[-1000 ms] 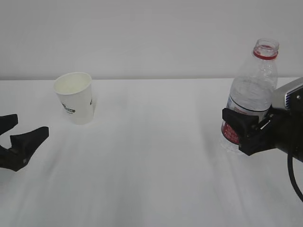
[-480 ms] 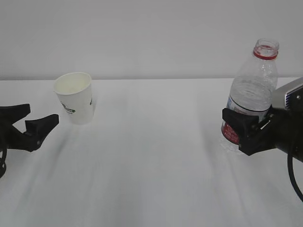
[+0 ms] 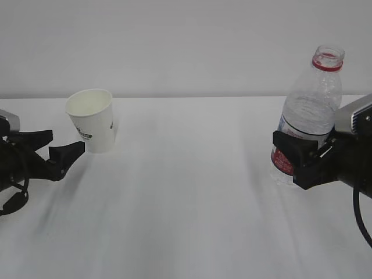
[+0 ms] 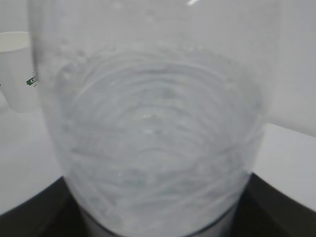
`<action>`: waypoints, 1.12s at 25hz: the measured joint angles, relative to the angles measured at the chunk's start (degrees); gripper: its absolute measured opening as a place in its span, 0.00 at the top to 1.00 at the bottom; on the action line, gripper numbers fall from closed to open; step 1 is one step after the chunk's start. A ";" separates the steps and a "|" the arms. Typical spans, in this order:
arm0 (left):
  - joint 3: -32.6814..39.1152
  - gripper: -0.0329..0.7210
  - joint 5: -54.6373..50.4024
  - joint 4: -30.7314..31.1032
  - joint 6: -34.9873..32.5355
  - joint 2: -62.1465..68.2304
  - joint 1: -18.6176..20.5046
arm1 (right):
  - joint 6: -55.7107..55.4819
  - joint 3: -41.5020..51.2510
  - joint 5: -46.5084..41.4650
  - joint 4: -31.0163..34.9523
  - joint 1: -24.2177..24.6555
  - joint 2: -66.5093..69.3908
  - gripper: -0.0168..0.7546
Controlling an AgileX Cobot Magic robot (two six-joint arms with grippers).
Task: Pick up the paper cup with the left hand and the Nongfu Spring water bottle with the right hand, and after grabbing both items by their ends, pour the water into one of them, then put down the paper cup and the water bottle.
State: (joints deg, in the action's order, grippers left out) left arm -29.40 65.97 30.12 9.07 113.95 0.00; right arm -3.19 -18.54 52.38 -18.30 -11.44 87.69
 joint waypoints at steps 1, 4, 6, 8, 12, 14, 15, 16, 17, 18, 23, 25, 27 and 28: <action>-0.47 0.04 0.00 0.00 0.00 0.62 0.00 | 0.00 0.00 0.02 0.00 0.00 0.00 0.30; -2.08 0.04 0.00 0.09 0.00 2.81 0.00 | 0.09 0.00 0.24 0.00 0.00 0.00 0.30; -3.06 0.04 0.00 0.58 0.00 4.48 0.00 | 0.09 0.00 0.34 0.00 0.00 0.00 0.30; -3.74 0.04 0.00 1.40 0.00 5.52 0.00 | 0.09 0.00 0.34 0.00 0.00 0.00 0.30; -5.65 0.04 0.00 2.39 0.00 5.97 0.00 | 0.09 0.00 0.34 0.00 0.00 0.00 0.30; -7.02 0.04 0.00 2.93 0.00 6.00 0.00 | 0.09 0.00 0.34 0.00 0.00 0.00 0.30; -7.57 0.04 0.00 3.07 0.00 6.25 0.00 | 0.09 0.00 0.34 0.00 0.00 0.00 0.30; -8.20 0.04 0.09 3.15 0.00 6.75 0.00 | 0.09 0.00 0.34 0.00 0.00 0.00 0.30; -8.72 0.04 0.09 3.31 0.00 7.20 0.00 | 0.09 0.00 0.34 0.00 0.00 0.00 0.30; -9.15 0.04 0.09 3.43 0.00 7.87 0.00 | 0.09 0.00 0.34 0.00 0.00 0.00 0.30; -11.22 0.04 0.09 4.52 0.00 10.06 0.00 | 0.09 0.00 0.34 0.00 0.00 0.00 0.30; -12.24 0.04 0.09 4.86 0.00 10.73 0.00 | 0.09 0.00 0.34 0.00 0.00 0.00 0.30; -13.24 0.04 0.09 4.93 0.00 11.58 0.00 | 0.09 0.00 0.45 -0.11 0.00 0.00 0.30; -13.79 0.04 0.09 4.93 0.00 11.96 0.00 | 0.09 0.00 0.45 -0.11 0.00 0.00 0.30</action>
State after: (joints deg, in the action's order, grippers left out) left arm -43.19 66.07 35.05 9.07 125.91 0.00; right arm -3.10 -18.54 52.83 -18.41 -11.44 87.69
